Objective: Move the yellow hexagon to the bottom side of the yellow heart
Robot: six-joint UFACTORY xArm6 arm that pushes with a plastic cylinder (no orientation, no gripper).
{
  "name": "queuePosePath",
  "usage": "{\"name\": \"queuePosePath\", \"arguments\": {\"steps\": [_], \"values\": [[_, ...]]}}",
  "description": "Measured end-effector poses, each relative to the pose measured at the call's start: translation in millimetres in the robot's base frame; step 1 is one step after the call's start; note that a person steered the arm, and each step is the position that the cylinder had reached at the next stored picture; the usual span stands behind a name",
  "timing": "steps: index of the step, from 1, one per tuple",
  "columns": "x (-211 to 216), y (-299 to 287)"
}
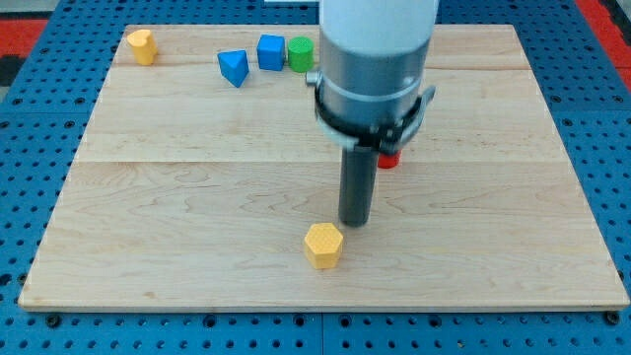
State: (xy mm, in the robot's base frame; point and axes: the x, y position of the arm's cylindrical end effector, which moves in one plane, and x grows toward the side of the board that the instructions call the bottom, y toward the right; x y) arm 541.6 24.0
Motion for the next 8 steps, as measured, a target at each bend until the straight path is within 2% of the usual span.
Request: {"name": "queuePosePath", "arguments": {"steps": [1, 2, 3, 5, 6, 7, 8], "values": [[36, -45], [63, 20], [77, 17], [77, -136], [65, -160], [27, -203], [27, -234]]}}
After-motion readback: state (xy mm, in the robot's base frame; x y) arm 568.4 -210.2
